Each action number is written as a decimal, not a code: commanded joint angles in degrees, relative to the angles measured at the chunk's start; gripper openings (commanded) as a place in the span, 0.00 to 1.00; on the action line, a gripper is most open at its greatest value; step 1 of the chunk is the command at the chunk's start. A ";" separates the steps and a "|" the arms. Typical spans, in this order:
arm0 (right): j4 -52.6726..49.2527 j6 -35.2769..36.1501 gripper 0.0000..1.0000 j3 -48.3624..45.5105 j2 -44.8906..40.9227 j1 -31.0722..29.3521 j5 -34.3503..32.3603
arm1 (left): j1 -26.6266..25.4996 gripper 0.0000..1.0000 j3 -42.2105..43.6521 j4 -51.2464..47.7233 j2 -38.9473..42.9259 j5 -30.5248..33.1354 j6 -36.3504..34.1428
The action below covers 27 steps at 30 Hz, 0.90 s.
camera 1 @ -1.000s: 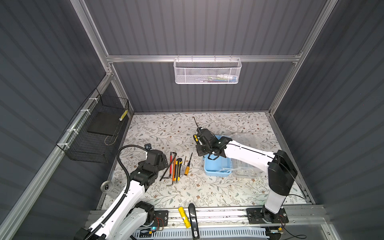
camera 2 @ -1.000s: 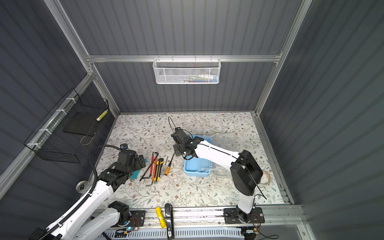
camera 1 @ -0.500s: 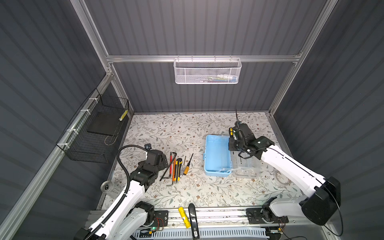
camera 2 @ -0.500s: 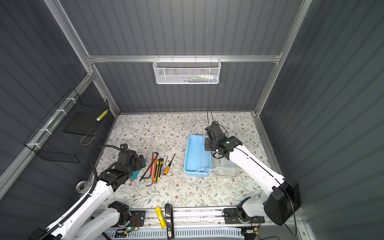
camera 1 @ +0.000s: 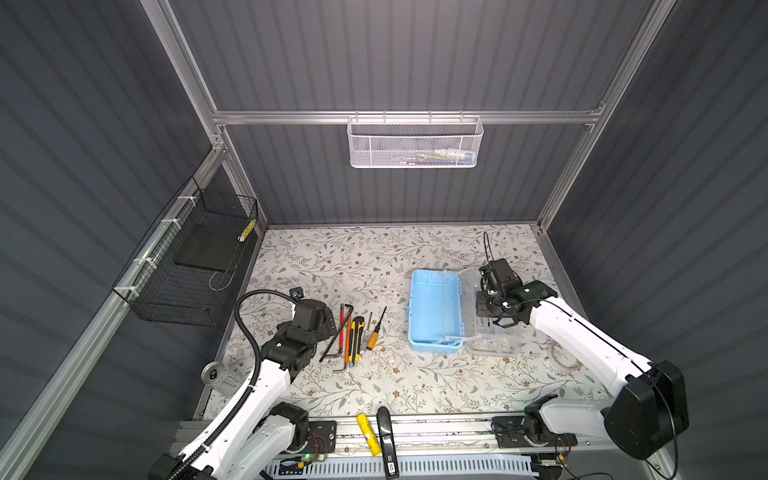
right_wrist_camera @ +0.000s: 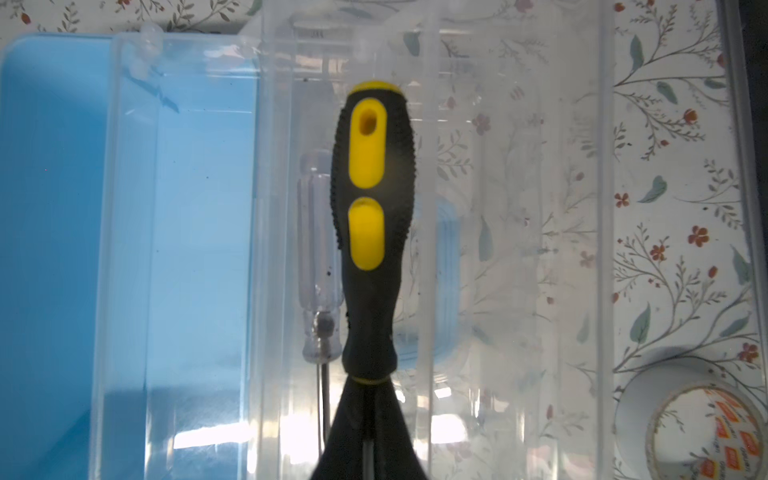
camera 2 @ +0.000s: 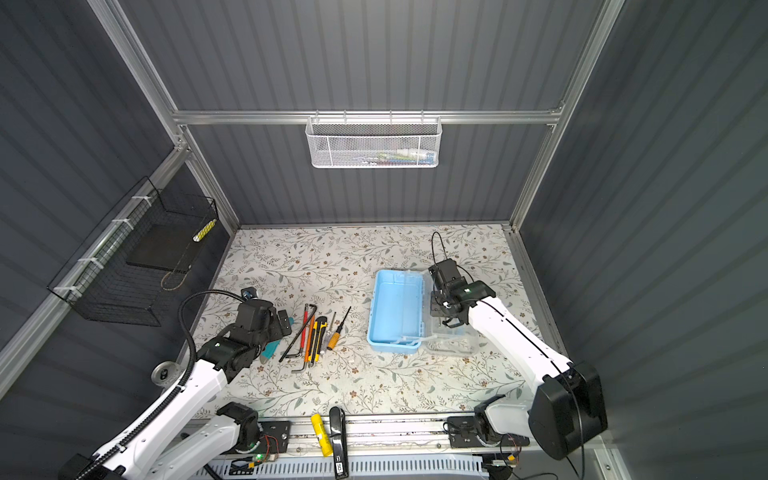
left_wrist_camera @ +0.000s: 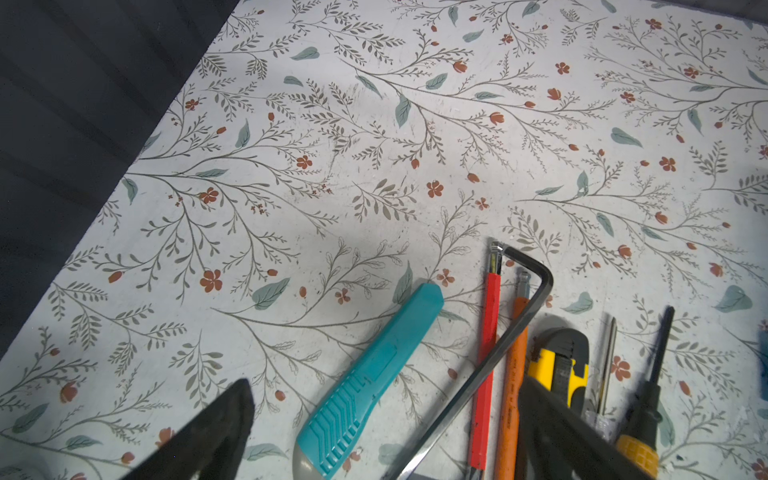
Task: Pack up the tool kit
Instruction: 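Lift the yellow-black screwdriver and carry it over the blue box, then lower the yellow-black screwdriver into the box and open the right gripper, then move the right gripper back over the wooden-handled screwdriver in the pile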
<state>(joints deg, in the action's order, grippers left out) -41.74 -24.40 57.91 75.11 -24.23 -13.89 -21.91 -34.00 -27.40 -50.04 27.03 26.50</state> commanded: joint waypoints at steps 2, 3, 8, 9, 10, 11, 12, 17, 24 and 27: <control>0.00 1.13 0.03 0.04 1.61 0.34 -2.00 | 0.38 0.99 -0.20 -0.47 0.33 0.31 -0.66; -0.27 1.14 0.04 0.30 1.62 0.34 -2.18 | 0.38 1.00 -0.19 -0.44 0.46 0.31 -0.66; -0.95 1.42 0.26 1.73 -0.66 0.33 -2.68 | 0.38 0.99 -0.19 -0.48 0.37 0.31 -0.66; -1.19 1.46 0.28 2.13 -1.11 0.37 -2.92 | 0.38 0.99 -0.19 -0.54 0.38 0.31 -0.65; -1.65 1.60 0.31 2.73 -1.50 0.33 -3.16 | 0.38 0.99 -0.19 -0.50 0.31 0.31 -0.65; -2.21 1.68 0.32 3.56 -1.76 0.24 -3.18 | 0.38 1.00 -0.19 -0.45 0.39 0.26 -0.65; -2.68 1.59 0.33 4.25 -1.90 0.04 -3.13 | 0.40 0.99 -0.19 -0.38 0.41 0.22 -0.67; 1.10 -1.31 0.33 7.28 -1.46 -4.54 1.74 | 0.38 0.99 -0.28 -0.44 0.14 0.14 -0.74; 14.79 -10.19 0.36 10.33 7.57 -19.42 8.04 | 0.38 0.99 -0.06 -0.55 0.52 0.48 -0.51; 17.65 -12.42 0.36 12.92 14.14 -23.14 12.12 | 0.38 0.99 -0.04 -0.42 0.65 0.23 -0.66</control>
<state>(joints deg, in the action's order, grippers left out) -29.12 -32.49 68.47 84.62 -45.06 -6.66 -21.91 -34.00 -27.40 -49.98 27.03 26.50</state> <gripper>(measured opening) 0.358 0.994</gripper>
